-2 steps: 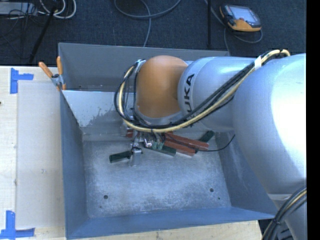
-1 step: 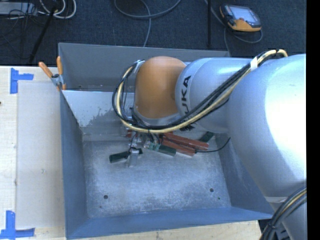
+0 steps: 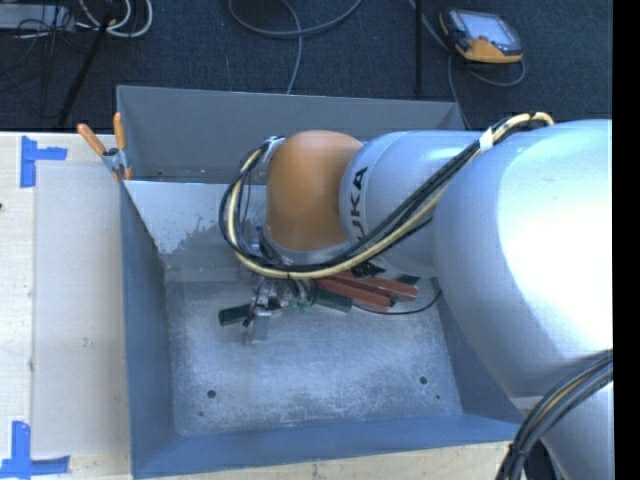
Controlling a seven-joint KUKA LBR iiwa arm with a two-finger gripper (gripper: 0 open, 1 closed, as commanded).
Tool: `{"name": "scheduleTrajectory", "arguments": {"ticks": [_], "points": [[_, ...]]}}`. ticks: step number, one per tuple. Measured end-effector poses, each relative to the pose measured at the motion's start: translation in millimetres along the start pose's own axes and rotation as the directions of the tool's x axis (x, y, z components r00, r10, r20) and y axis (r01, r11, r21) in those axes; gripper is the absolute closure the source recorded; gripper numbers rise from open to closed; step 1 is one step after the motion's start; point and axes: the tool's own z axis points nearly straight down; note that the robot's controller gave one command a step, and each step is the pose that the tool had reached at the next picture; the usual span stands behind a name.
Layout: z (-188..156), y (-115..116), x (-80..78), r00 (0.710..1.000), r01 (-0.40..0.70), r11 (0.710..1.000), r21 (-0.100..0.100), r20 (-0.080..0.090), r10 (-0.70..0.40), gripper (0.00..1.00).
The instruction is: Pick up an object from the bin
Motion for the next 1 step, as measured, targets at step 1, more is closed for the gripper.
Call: {"name": "scheduleTrajectory", "arguments": {"ticks": [1], "points": [[0.2,0.0,-0.1,1.0,-0.001,1.0,0.0,0.001,0.001,0.0]]}}
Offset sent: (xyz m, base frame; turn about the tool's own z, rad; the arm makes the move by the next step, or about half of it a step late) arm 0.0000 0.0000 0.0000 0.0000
